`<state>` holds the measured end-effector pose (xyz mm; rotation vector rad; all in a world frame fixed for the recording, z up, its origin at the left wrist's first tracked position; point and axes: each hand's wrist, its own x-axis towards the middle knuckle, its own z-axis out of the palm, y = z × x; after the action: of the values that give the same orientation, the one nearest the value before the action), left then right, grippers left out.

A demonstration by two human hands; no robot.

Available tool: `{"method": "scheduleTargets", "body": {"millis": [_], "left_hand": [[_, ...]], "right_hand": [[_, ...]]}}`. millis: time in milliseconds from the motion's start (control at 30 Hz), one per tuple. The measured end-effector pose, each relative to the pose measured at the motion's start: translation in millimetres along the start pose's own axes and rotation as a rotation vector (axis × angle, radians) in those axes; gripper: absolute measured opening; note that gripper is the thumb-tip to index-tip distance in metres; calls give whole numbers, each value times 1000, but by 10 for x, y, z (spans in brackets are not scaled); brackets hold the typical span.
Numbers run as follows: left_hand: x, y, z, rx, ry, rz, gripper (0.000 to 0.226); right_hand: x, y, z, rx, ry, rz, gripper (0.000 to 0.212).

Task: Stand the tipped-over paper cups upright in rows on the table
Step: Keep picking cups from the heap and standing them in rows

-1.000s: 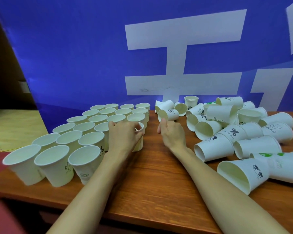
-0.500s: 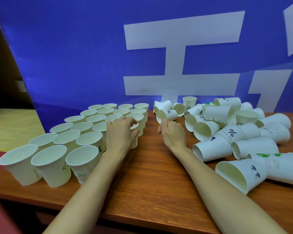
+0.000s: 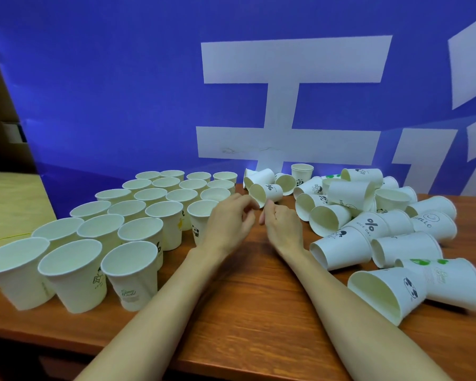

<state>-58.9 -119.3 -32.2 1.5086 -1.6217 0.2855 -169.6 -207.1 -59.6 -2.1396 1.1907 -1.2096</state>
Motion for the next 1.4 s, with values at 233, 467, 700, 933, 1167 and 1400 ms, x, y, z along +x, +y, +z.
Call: {"method": "scheduleTargets", "body": {"millis": [233, 467, 700, 933, 1167, 1400], "left_hand": [[67, 5, 237, -66, -113, -224, 12], [-97, -168, 365, -70, -226, -358, 11], [-106, -265, 361, -162, -167, -402, 15], [-109, -266, 391, -158, -186, -393, 16], [-81, -270, 396, -164, -217, -401, 16], [-75, -285, 436, -190, -227, -398, 15]], "right_hand": [[50, 64, 3, -48, 67, 84, 54], [108, 159, 47, -68, 56, 180, 35], [275, 244, 147, -248, -59, 209, 38], [460, 193, 250, -387, -145, 196, 50], [670, 89, 429, -524, -126, 87, 51], [737, 103, 524, -580, -132, 156, 45]]}}
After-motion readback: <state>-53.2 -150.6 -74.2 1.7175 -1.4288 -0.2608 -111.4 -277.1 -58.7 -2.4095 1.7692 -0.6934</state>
